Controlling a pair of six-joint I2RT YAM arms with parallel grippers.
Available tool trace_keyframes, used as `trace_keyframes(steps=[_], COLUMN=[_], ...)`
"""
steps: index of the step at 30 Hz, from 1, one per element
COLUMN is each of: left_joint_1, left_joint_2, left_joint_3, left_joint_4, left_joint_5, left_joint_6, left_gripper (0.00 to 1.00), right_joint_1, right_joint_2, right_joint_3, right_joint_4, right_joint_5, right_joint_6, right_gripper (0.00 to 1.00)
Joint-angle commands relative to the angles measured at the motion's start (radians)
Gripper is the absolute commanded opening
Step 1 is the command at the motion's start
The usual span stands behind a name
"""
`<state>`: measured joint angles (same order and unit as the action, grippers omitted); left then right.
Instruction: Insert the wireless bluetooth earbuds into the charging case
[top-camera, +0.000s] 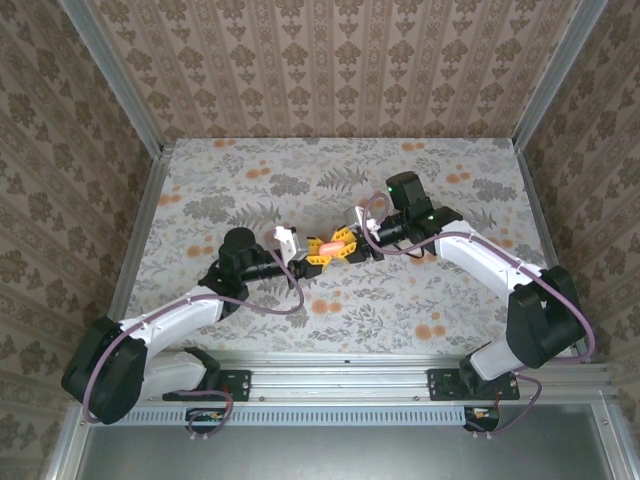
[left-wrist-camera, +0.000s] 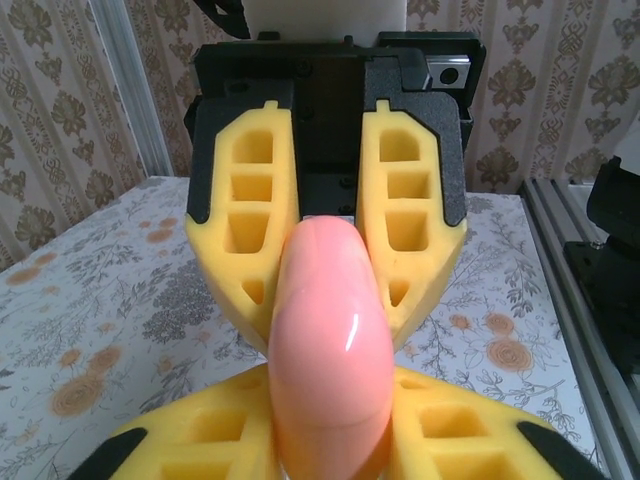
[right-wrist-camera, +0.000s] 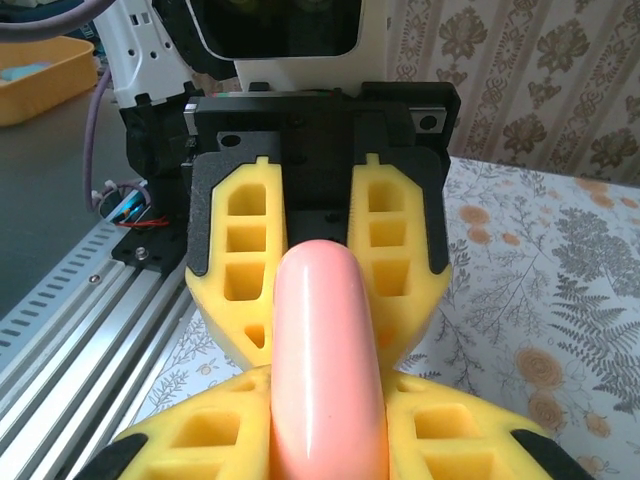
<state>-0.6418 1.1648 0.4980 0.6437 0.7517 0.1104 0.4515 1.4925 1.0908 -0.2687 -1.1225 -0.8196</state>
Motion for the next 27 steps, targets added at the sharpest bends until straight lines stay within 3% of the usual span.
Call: trace_keyframes(steps=[1, 5, 12, 22, 27], left_joint_1=[0.005, 0.007, 0.005, 0.015, 0.025], left_joint_2=[-0.025, -0.054, -0.094, -0.050, -0.026], left_joint_3=[-0.015, -0.040, -0.067, -0.028, 0.000], left_joint_4=[0.030, 0.001, -0.085, -0.246, -0.316], left_joint_5=[-0.071, -0.183, -0.472, -0.739, -0.774], left_joint_6=[0.010, 0.010, -0.051, -0.181, -0.198], left_gripper=[0.38, 0.60, 0.84, 0.92, 0.92], right_joint_1=[-0.011, -0.059, -0.090, -0.095, -0.110], right_joint_2=[-0.010, -0.014, 0.005, 0.218, 0.316], right_joint_3=[0.029, 0.042, 0.062, 0.233, 0.278], right_joint_4=[-0.113, -0.192, -0.307, -0.503, -0.521], right_joint_5=[-0.041, -0.013, 0.186, 0.432, 0.451], right_joint_6=[-0.036, 0.043, 0.268, 0.673, 0.766], right_gripper=[0.19, 0.19, 0.18, 0.21, 0.22])
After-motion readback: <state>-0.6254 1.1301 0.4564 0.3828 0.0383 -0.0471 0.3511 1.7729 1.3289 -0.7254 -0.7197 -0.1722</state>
